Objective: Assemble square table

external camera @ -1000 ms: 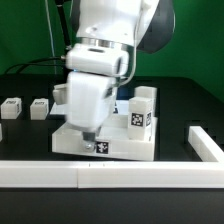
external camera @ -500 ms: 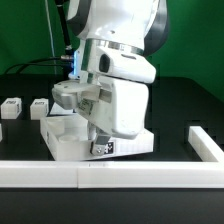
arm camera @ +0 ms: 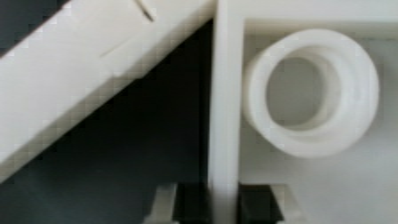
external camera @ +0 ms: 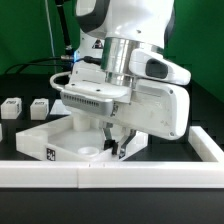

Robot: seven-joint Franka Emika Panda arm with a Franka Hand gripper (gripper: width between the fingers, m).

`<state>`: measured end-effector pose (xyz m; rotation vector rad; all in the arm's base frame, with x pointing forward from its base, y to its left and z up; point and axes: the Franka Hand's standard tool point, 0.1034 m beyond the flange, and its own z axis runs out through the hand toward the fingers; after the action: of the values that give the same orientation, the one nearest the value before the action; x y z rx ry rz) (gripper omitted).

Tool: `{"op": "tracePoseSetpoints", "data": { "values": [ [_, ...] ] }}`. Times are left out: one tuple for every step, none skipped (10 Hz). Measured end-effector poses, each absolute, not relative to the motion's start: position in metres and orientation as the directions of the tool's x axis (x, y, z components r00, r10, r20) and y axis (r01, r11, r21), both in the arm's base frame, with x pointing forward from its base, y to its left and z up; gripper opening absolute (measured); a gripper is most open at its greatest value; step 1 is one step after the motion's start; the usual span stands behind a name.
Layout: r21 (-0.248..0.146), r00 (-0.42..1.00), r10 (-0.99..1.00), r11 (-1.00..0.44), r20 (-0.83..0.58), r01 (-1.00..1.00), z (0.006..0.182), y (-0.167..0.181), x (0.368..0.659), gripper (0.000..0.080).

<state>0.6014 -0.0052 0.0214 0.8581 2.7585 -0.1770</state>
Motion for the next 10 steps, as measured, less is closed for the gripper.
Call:
{"op": "tracePoseSetpoints", "data": {
  "values": [
    [-0.062, -0.824, 0.499, 0.844, -0.268, 0.532, 0.021, -0.007, 0.600, 0.0067],
    [-0.072, -0.836, 0.478, 0.856, -0.269, 0.513, 0.021, -0.008, 0.599, 0.0067],
    [-0.098, -0.868, 0.419, 0.884, -0.265, 0.457, 0.021, -0.010, 0.597, 0.0067],
    [-0.097, -0.865, 0.425, 0.881, -0.266, 0.463, 0.021, -0.011, 0.597, 0.0067],
    [-0.097, -0.854, 0.447, 0.869, -0.266, 0.485, 0.021, -0.008, 0.597, 0.0067],
    [-0.163, -0.831, 0.489, 0.827, -0.266, 0.538, 0.020, 0.012, 0.595, 0.0067],
    [-0.213, -0.845, 0.468, 0.826, -0.258, 0.522, 0.022, 0.041, 0.596, 0.0067],
    [-0.254, -0.842, 0.473, 0.808, -0.258, 0.532, 0.027, 0.070, 0.600, 0.0067],
    [-0.271, -0.840, 0.476, 0.799, -0.260, 0.537, 0.030, 0.085, 0.603, 0.0067],
    [-0.266, -0.841, 0.475, 0.802, -0.258, 0.534, 0.028, 0.085, 0.602, 0.0067]
  ]
}}
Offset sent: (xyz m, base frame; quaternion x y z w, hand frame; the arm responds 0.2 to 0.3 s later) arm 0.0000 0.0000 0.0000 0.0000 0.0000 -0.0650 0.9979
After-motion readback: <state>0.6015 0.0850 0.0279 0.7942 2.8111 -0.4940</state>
